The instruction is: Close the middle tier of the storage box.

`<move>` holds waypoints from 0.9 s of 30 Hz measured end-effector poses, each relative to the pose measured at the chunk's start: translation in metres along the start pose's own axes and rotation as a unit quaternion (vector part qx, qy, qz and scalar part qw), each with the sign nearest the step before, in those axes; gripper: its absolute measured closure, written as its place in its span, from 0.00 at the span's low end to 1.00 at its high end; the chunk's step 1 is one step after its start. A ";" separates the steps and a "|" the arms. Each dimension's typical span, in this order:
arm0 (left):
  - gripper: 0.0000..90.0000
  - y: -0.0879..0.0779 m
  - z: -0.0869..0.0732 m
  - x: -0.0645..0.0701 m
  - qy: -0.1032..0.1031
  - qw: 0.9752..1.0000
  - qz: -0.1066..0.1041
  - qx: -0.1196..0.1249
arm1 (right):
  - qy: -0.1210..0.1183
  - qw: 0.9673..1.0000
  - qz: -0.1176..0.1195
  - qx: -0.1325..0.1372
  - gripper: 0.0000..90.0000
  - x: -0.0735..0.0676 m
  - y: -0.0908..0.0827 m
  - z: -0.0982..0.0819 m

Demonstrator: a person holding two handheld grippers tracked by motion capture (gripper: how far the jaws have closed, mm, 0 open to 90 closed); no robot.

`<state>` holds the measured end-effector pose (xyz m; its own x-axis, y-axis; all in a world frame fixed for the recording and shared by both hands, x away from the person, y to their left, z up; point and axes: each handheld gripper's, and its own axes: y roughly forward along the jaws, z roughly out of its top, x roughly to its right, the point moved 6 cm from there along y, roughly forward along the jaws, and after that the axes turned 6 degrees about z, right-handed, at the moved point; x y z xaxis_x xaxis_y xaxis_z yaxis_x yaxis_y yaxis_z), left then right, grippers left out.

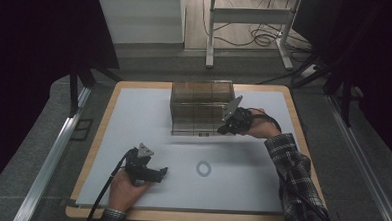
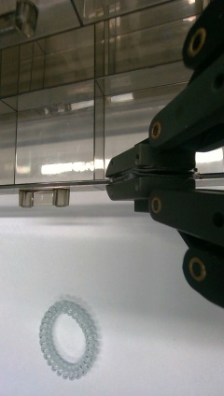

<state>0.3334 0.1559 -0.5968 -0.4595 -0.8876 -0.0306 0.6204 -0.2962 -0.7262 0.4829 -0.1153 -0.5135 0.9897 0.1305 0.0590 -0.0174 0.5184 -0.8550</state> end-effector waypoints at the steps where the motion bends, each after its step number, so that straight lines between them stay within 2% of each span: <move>1: 0.00 0.000 0.000 0.000 0.000 1.000 0.000 0.000 | 0.002 1.000 -0.001 -0.001 0.96 -0.001 0.000 0.000; 8: 0.00 0.000 0.000 0.000 0.000 1.000 0.000 -0.001 | -0.003 1.000 0.001 -0.002 0.97 -0.002 0.004 -0.001; 9: 0.00 0.000 0.000 0.000 0.000 1.000 0.000 -0.001 | -0.005 1.000 -0.004 -0.007 0.97 -0.002 0.003 -0.002; 12: 0.00 0.000 0.000 0.000 0.000 1.000 0.000 -0.001 | -0.003 1.000 0.002 -0.002 0.97 -0.003 0.004 -0.002; 18: 0.00 0.000 0.000 0.000 0.000 1.000 0.000 0.000 | 0.000 1.000 -0.004 0.000 0.95 -0.003 0.004 -0.003; 27: 0.00 0.000 0.000 0.000 0.000 1.000 0.000 0.000 | 0.008 1.000 -0.014 0.009 0.79 -0.003 0.003 -0.004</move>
<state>0.3334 0.1559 -0.5968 -0.4596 -0.8876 -0.0306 0.6207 -0.2964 -0.7259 0.4801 -0.1173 -0.5179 0.9919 0.1026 0.0742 0.0076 0.5370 -0.8436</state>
